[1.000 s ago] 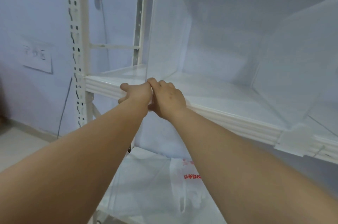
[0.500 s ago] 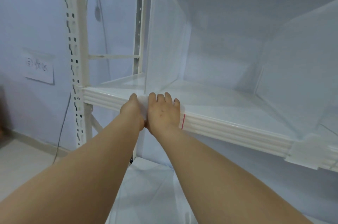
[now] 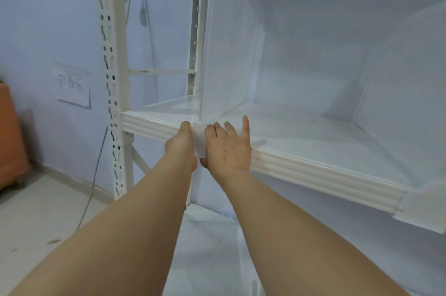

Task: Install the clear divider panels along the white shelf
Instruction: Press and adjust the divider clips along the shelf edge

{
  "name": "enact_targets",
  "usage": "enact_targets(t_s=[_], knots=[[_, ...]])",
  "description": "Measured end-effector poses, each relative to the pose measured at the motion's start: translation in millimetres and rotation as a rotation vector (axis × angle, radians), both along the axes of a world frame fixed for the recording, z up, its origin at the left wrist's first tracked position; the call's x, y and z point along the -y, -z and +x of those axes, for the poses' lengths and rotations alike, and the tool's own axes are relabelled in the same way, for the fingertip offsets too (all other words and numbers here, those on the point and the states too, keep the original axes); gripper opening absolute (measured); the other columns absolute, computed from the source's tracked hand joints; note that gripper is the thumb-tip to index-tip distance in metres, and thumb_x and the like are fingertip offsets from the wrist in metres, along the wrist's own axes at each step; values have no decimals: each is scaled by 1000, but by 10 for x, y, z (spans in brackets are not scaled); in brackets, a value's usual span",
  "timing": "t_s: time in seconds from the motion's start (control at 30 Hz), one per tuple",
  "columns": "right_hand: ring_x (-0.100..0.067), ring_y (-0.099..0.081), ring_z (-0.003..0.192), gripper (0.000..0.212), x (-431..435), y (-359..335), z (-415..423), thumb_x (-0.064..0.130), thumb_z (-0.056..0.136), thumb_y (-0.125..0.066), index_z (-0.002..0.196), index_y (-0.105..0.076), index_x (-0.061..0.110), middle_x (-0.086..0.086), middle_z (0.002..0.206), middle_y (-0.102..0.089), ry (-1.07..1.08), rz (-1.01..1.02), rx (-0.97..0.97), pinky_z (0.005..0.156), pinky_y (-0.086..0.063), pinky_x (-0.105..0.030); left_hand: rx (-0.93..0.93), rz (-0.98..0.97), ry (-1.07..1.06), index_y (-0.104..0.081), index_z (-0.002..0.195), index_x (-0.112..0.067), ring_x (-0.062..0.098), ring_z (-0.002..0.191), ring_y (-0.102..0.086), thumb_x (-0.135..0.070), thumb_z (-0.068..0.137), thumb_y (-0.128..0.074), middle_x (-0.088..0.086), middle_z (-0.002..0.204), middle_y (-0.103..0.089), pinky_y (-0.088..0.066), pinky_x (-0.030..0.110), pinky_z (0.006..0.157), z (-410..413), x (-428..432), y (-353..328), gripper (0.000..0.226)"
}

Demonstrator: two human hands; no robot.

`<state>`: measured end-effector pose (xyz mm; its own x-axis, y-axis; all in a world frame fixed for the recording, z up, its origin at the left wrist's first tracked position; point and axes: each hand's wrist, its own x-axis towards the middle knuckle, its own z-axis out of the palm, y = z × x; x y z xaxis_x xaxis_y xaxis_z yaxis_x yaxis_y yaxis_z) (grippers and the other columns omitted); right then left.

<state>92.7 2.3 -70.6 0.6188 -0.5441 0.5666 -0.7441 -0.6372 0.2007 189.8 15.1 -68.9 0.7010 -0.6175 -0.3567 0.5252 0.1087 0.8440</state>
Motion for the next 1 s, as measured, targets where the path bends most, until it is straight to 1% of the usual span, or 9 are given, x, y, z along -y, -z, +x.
enact_targets(t_s=[0.1, 0.23, 0.3, 0.4, 0.5, 0.67, 0.83, 0.93, 1.0], knots=[[-25, -18, 146, 70, 1, -36, -103, 47, 88, -55, 144, -30, 14, -3, 150, -36, 5, -8, -53, 113, 15, -54, 1, 6, 11, -55, 122, -15, 22, 90, -59, -43, 83, -59, 0, 102, -62, -47, 29, 74, -132, -29, -40, 49], [-26, -15, 147, 73, 23, -30, -413, 51, 86, -56, 144, -30, 16, -3, 154, -30, 26, -12, -66, 115, 10, -54, -4, -3, 30, -56, 123, -18, 23, 97, -63, -46, 81, -57, 0, 111, -66, -48, 29, 71, -408, -6, -22, 50], [-26, -23, 144, 70, 28, -42, -603, 49, 85, -58, 142, -31, 20, -3, 150, -34, 33, 31, -53, 117, -2, -50, 7, -14, 42, -54, 124, -16, 24, 97, -60, -45, 84, -56, 2, 113, -64, -49, 30, 66, -581, -1, -33, 50], [-22, -47, 123, 64, 75, -64, -829, 35, 83, -63, 138, -33, 23, 0, 132, -48, -10, 63, -62, 97, -36, -36, 33, -27, 46, -51, 128, -12, 25, 101, -57, -42, 86, -56, 8, 126, -60, -50, 37, 91, -705, 0, -32, 51], [-20, -52, 118, 66, 117, -129, -1016, 26, 82, -65, 139, -32, 21, 3, 130, -50, -38, 89, -117, 84, -44, -33, -18, -28, 51, -56, 120, -20, 21, 98, -64, -49, 77, -59, -3, 111, -66, -53, 32, 91, -704, -32, -29, 51], [-21, -45, 127, 65, 157, -117, -1111, 20, 84, -61, 141, -30, 15, -4, 144, -40, 13, 82, -168, 96, -42, -34, -44, -13, 35, -55, 120, -21, 22, 101, -63, -49, 76, -59, -3, 112, -65, -53, 33, 92, -688, 21, -5, 52], [-24, -37, 136, 66, 155, -97, -1075, 17, 85, -61, 143, -28, 10, -8, 152, -31, 35, 71, -168, 104, -36, -32, -100, -61, 59, -55, 112, -22, 18, 90, -62, -48, 77, -60, -5, 102, -64, -53, 32, 92, -704, 35, 0, 45], [-25, -42, 131, 63, 150, -86, -1055, 17, 84, -61, 139, -32, 11, -8, 148, -37, 46, 55, -157, 98, -38, -32, -151, -90, 106, -56, 114, -25, 23, 95, -64, -49, 74, -62, -5, 108, -67, -54, 36, 90, -691, 64, 18, 47], [-24, -48, 122, 55, 158, -79, -1044, 17, 83, -62, 132, -37, 12, -7, 139, -44, 51, 49, -135, 83, -38, -31, -166, -117, 141, -54, 117, -27, 26, 95, -64, -49, 69, -65, -2, 111, -67, -54, 41, 87, -747, 102, 57, 54]])
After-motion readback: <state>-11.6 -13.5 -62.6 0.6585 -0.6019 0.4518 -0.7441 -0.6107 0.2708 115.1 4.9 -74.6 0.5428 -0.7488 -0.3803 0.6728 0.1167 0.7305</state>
